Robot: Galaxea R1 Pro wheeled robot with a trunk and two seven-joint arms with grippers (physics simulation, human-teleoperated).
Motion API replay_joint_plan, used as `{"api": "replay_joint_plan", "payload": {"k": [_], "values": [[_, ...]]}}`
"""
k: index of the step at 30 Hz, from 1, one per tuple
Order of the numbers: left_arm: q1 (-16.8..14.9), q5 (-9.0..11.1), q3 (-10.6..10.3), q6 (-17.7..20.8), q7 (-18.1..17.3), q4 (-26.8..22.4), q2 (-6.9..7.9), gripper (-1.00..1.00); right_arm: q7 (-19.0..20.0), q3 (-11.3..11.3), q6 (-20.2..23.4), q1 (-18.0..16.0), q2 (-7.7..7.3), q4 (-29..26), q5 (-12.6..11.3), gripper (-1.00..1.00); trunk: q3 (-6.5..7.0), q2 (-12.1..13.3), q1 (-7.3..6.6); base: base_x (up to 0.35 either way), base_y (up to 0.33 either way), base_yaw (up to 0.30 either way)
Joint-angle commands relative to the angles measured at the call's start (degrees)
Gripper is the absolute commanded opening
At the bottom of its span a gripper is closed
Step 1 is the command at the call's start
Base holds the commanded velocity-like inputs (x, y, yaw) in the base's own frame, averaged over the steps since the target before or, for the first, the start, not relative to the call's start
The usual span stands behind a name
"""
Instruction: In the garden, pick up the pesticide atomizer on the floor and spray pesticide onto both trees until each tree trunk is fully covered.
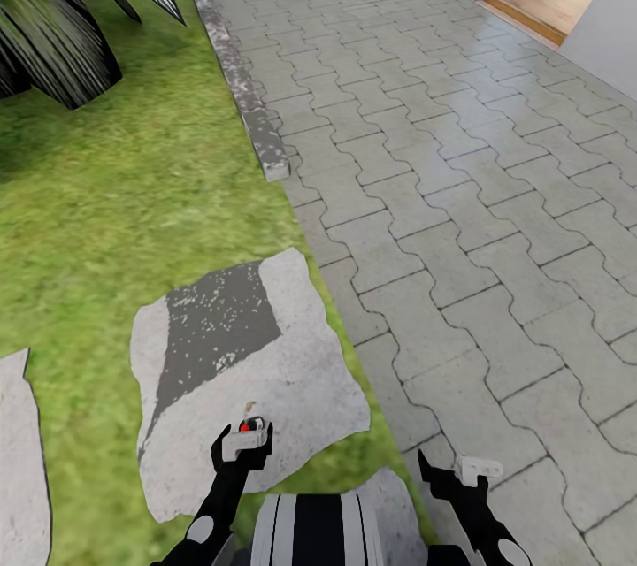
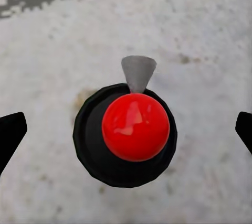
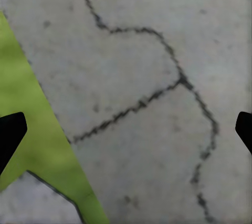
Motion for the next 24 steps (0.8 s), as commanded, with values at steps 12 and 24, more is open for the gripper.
{"api": "replay_joint_plan", "payload": {"k": [12, 24], "values": [[0.21, 0.29, -0.41, -0.4, 0.52, 0.0, 0.11, -1.0, 0.53, -0.39, -0.09, -0.03, 0.02, 0.02, -0.02, 1.0, -0.03, -0.01, -0.01, 0.0, 0.0, 0.0], [0.31, 0.29, -0.44, -0.35, 0.52, -0.02, 0.09, -1.0, 0.53, -0.47, -0.09, -0.03, 0.02, 0.02, -0.02, 1.0, -0.03, -0.01, -0.01, 0.0, 0.0, 0.0]]}}
